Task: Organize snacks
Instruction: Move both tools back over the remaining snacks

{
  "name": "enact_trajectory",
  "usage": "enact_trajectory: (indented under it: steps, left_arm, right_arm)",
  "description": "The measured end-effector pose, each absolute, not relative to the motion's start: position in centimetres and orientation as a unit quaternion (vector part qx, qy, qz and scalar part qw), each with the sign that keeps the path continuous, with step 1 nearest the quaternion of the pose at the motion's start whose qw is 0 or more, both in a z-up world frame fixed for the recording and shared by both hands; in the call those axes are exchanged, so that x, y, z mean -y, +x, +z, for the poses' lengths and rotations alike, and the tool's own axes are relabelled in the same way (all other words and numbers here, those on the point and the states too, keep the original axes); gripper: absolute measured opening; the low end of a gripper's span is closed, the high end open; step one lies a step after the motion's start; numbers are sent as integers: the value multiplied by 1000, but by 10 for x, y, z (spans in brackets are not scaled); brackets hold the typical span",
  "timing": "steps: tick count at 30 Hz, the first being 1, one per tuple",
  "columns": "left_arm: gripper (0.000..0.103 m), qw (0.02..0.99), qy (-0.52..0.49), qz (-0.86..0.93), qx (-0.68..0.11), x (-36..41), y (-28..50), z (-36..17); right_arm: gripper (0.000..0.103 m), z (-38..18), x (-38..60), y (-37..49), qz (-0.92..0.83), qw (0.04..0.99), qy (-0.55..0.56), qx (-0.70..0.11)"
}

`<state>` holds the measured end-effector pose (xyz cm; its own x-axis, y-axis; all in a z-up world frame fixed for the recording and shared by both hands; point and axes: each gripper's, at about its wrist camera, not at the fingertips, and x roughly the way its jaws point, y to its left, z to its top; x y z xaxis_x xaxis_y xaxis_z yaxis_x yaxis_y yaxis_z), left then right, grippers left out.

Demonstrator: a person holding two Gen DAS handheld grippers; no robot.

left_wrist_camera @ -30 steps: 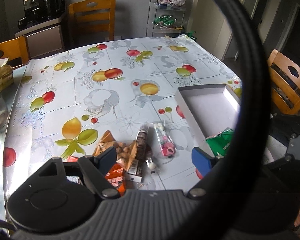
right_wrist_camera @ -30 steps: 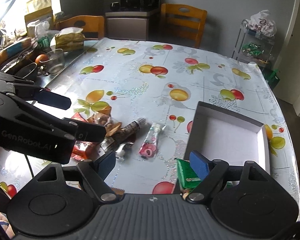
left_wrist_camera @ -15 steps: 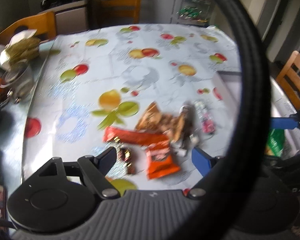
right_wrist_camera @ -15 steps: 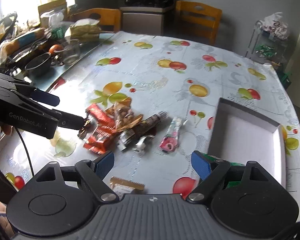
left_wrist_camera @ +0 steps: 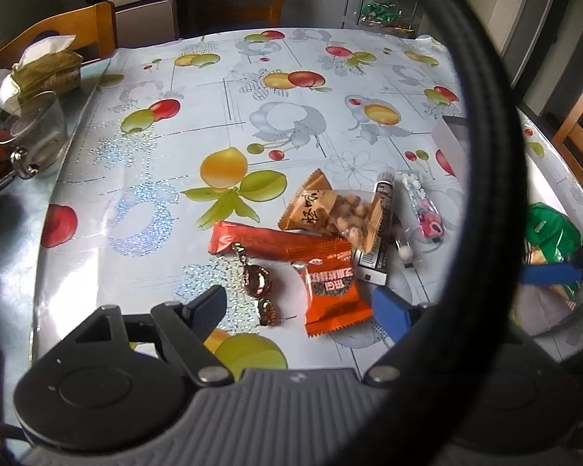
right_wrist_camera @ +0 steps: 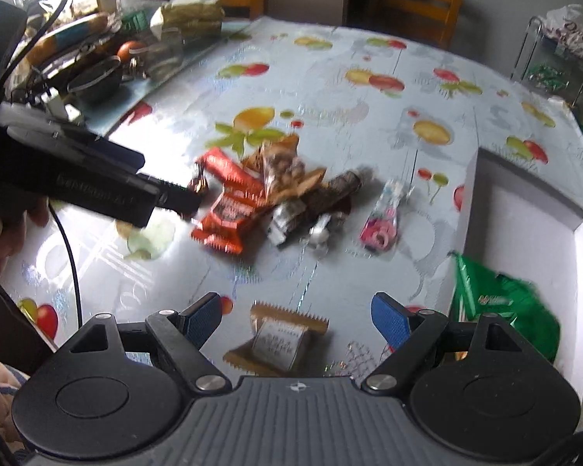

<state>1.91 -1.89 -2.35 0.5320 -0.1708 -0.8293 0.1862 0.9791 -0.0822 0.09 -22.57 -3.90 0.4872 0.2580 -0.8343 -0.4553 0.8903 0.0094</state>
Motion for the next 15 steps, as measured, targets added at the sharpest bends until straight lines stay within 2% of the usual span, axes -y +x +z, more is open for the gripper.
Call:
enact_trajectory:
  steps: [15]
  left_arm:
    - [82, 869, 55, -129, -475, 59, 40, -56]
  right_arm:
    - [84, -65, 230, -9, 181, 848, -77, -492]
